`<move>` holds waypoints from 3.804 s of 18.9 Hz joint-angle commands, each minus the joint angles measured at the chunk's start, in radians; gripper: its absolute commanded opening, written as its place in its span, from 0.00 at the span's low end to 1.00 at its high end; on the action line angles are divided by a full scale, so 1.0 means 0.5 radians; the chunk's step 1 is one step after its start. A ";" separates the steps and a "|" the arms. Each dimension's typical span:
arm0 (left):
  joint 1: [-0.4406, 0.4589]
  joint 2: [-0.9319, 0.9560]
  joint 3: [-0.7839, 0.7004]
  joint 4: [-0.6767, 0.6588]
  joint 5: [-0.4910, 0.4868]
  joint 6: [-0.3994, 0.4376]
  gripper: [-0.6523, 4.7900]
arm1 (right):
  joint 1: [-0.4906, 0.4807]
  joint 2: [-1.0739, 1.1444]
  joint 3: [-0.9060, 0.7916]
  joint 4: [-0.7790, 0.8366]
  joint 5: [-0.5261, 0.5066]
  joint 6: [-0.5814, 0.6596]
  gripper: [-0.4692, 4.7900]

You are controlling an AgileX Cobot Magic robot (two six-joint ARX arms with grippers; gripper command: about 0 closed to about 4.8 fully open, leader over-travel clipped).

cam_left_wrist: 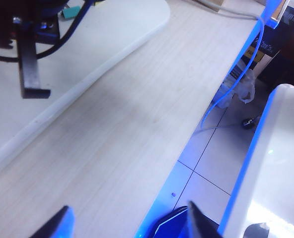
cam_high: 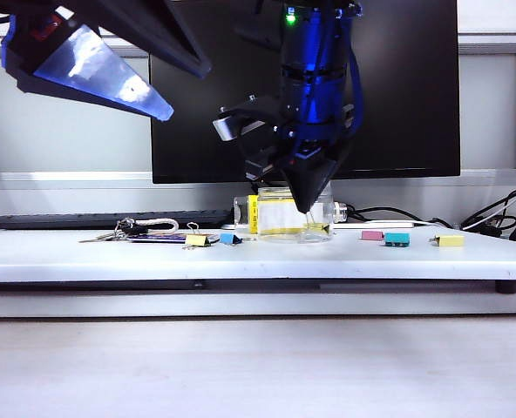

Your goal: Pick up the clips with the largest number of clips of the same color on the table and place them in a round transparent plastic box.

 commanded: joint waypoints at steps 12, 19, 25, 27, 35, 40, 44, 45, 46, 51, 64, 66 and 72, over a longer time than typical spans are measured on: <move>-0.001 -0.005 0.008 0.401 -0.367 0.185 0.68 | -0.262 -0.169 0.314 0.208 -0.592 0.178 0.09; 0.000 -0.002 0.007 0.404 -0.364 0.181 0.68 | -0.481 -0.050 0.314 0.396 -1.041 0.288 0.09; 0.000 -0.002 0.006 0.315 -0.365 0.182 0.68 | -0.481 0.112 0.311 0.420 -1.032 0.287 0.09; 0.000 -0.002 0.006 0.315 -0.365 0.182 0.68 | -0.481 0.115 0.311 0.442 -1.031 0.287 0.09; 0.000 -0.002 0.006 0.298 -0.359 0.181 0.68 | -0.488 0.096 0.313 0.421 -1.018 0.279 0.25; 0.000 -0.002 0.006 0.288 -0.150 0.185 0.68 | -0.587 -0.160 0.314 0.253 -0.931 0.220 0.27; 0.000 -0.002 0.006 0.296 -0.116 0.179 0.68 | -0.817 -0.259 0.312 -0.047 -0.979 0.357 0.32; -0.003 -0.002 0.006 0.296 -0.115 0.178 0.68 | -0.877 -0.259 0.292 -0.132 -1.022 0.393 0.32; -0.005 -0.002 0.006 0.296 -0.108 0.166 0.68 | -0.906 -0.259 0.262 -0.148 -1.037 0.417 0.32; -0.005 -0.003 0.006 0.286 -0.014 0.090 0.68 | -0.948 -0.259 0.019 -0.187 -1.024 0.430 0.38; -0.005 -0.002 0.006 0.224 0.012 0.001 0.68 | -0.973 -0.260 -0.220 -0.307 -0.829 0.474 0.54; -0.005 -0.002 0.006 0.261 0.071 0.003 0.68 | -0.973 -0.260 -0.285 -0.244 -0.831 0.491 0.53; -0.005 -0.002 0.006 0.318 0.130 0.001 0.68 | -0.973 -0.259 -0.291 -0.128 -0.804 0.536 0.53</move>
